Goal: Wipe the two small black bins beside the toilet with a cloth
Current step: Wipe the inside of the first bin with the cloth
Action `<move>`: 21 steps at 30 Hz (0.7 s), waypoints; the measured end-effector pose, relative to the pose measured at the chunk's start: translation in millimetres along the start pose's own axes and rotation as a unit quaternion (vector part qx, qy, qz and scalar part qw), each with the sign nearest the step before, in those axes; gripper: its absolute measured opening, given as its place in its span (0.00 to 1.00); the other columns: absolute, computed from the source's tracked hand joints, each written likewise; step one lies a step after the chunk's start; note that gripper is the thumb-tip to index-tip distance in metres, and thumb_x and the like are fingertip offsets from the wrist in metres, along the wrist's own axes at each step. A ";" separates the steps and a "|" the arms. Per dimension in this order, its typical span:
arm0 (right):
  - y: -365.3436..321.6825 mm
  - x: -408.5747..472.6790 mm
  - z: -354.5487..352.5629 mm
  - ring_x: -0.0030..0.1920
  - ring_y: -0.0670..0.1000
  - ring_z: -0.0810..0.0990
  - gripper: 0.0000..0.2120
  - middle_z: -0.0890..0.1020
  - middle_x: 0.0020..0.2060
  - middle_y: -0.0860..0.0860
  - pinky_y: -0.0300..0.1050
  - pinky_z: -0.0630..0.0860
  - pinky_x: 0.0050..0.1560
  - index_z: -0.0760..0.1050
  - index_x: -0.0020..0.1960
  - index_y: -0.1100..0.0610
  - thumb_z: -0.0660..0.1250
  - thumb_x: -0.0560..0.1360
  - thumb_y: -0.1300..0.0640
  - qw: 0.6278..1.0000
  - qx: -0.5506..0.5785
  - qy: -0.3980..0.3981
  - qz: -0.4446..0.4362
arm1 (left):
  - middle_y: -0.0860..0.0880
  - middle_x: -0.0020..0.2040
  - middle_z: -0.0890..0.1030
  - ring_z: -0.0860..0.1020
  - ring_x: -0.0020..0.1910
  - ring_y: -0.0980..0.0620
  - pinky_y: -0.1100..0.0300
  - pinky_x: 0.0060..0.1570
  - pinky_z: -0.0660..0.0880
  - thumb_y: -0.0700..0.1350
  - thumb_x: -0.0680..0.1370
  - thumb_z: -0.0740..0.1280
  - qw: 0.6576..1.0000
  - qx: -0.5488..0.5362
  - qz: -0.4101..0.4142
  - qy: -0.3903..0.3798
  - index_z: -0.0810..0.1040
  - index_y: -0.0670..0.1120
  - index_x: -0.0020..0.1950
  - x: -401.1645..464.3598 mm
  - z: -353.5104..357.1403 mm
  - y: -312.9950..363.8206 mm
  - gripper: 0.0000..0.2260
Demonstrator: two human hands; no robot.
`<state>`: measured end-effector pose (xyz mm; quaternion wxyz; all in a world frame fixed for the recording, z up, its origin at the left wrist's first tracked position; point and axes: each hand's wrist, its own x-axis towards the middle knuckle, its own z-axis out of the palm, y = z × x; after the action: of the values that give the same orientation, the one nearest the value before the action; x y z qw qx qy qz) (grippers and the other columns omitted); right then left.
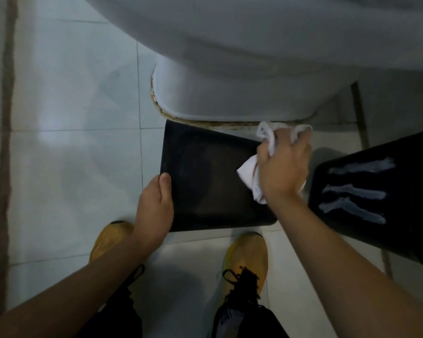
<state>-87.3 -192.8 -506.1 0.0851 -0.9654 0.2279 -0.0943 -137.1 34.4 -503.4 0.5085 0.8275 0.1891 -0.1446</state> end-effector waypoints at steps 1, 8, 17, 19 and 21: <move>-3.4 -21.2 -3.8 0.55 0.65 0.75 0.18 0.69 0.68 0.65 0.55 0.77 0.52 0.76 0.62 0.56 0.62 0.76 0.49 1.000 -0.009 0.003 -0.025 | 0.48 0.39 0.77 0.77 0.40 0.55 0.64 0.37 0.73 0.51 0.85 0.51 1.000 -0.001 -0.005 -0.002 0.73 0.48 0.43 1.0 1.3 -0.4 0.17; -3.5 -113.4 -8.2 0.45 0.61 0.78 0.18 0.71 0.56 0.61 0.49 0.78 0.41 0.79 0.62 0.50 0.64 0.75 0.46 0.963 0.023 -0.022 -0.268 | 0.46 0.39 0.78 0.78 0.39 0.52 0.56 0.39 0.77 0.51 0.85 0.51 1.000 0.007 0.016 -0.005 0.75 0.44 0.44 1.4 -1.6 -7.3 0.18; -24.1 -61.4 -12.7 0.53 0.60 0.75 0.19 0.70 0.63 0.62 0.54 0.79 0.46 0.74 0.63 0.51 0.58 0.77 0.45 0.995 0.010 -0.024 -0.099 | 0.44 0.39 0.78 0.78 0.40 0.51 0.58 0.39 0.76 0.50 0.85 0.51 1.000 0.010 0.018 -0.007 0.75 0.42 0.45 4.8 -1.4 -5.8 0.19; -54.2 -88.8 -9.3 0.51 0.58 0.75 0.19 0.70 0.61 0.60 0.49 0.77 0.43 0.74 0.65 0.50 0.61 0.77 0.45 0.965 0.017 -0.052 -0.258 | 0.46 0.38 0.78 0.78 0.38 0.51 0.58 0.38 0.75 0.45 0.85 0.53 0.999 0.002 0.039 -0.011 0.76 0.42 0.45 6.3 -2.5 -12.8 0.16; -78.1 -96.0 -4.6 0.50 0.57 0.75 0.18 0.70 0.60 0.59 0.48 0.77 0.42 0.76 0.63 0.51 0.62 0.77 0.46 0.939 0.046 -0.065 -0.335 | 0.51 0.37 0.78 0.78 0.36 0.56 0.67 0.36 0.74 0.40 0.84 0.55 0.998 -0.016 0.061 -0.017 0.75 0.45 0.45 7.4 -6.3 -14.5 0.13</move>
<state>-139.6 -80.7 -499.3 0.1073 -0.9849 -0.1194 -0.0648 -137.0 47.2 -515.2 0.5323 0.8269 0.1318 -0.1245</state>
